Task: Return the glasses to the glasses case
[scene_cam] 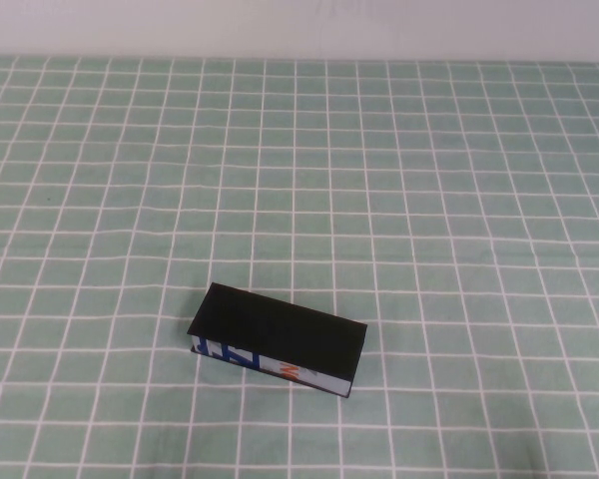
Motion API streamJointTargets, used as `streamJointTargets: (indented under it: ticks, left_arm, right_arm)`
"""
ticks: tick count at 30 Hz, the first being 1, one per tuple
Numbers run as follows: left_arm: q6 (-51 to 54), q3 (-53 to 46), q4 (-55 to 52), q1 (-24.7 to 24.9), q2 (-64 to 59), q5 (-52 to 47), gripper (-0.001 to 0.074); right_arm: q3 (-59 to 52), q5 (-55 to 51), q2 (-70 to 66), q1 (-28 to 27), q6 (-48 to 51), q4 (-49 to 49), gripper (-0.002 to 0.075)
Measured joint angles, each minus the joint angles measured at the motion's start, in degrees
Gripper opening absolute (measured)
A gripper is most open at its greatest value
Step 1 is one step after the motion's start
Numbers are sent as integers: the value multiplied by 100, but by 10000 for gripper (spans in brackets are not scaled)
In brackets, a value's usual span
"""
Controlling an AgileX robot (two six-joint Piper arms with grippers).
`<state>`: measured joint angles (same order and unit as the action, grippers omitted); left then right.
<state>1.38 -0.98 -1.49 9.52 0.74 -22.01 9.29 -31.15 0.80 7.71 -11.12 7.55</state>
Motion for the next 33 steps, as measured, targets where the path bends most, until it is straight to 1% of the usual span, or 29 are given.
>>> streamJointTargets:
  ticks: [2,4,5,10,12,28,30,33]
  left_arm:
    - [0,0,0,0,0,0,-3]
    - [0,0,0,0,0,0,-3]
    - [0,0,0,0,0,0,-3]
    - [0,0,0,0,0,10,-3]
    - [0,0,0,0,0,10,-3]
    - [0,0,0,0,0,10,-3]
    - [0,0,0,0,0,10,-3]
    - [0,0,0,0,0,10,-3]
  right_arm:
    - [-366,576,0,0,412,-213,-13]
    - [-810,1222,0,0,633,-420,-13]
    - [-964,1378,0,0,686,-544,-13]
    - [-1078,1219,0,0,726,-953,-13]
    - [-1078,1097,0,0,740,-953,-13]
    - [-1078,1103,0,0,751,-919,-13]
    - [-1078,1103,0,-48,751,-919,-13]
    - [-1078,1103,0,-263,751,-919,-13]
